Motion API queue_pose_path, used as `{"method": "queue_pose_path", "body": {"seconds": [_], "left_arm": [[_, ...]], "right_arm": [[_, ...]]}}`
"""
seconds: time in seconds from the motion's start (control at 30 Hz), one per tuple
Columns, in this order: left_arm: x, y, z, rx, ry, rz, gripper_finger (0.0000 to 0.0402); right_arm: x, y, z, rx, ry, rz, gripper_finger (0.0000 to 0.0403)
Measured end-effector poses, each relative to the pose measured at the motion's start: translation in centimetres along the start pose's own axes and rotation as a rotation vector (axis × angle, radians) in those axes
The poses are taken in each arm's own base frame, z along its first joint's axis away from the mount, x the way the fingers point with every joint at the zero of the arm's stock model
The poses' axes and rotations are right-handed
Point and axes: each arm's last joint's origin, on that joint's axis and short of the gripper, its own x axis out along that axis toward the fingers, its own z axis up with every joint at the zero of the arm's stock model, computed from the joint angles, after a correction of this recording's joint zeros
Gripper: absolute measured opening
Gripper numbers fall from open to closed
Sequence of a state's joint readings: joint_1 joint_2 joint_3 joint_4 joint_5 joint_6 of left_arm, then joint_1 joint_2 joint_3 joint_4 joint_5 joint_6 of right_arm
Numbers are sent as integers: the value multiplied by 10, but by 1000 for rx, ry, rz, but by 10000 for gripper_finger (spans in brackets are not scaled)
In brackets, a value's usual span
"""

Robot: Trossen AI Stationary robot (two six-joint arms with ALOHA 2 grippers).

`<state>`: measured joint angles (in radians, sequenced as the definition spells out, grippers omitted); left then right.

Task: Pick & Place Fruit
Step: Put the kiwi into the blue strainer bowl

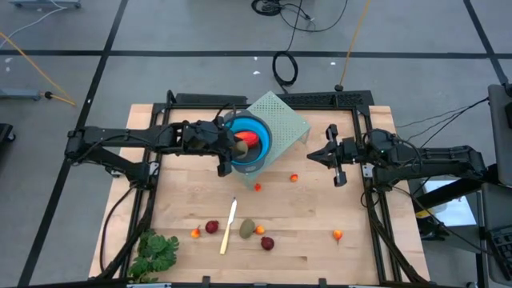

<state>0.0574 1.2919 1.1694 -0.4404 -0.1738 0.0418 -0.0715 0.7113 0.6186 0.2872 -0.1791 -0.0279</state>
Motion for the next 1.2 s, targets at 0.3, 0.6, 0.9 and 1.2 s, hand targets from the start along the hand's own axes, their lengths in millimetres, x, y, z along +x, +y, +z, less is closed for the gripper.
{"method": "queue_pose_path", "body": {"seconds": [0.3,0.6,0.9,1.2], "left_arm": [[0,-2,-6,15,59,-46,175],[0,-2,-8,19,83,-46,175],[-1,-1,-9,14,86,-45,209],[0,-1,-8,-29,80,-26,245]], "right_arm": [[0,0,0,-1,0,0,0],[0,0,0,-2,0,0,0],[0,0,0,3,0,0,0],[0,0,0,9,0,1,0]]}}
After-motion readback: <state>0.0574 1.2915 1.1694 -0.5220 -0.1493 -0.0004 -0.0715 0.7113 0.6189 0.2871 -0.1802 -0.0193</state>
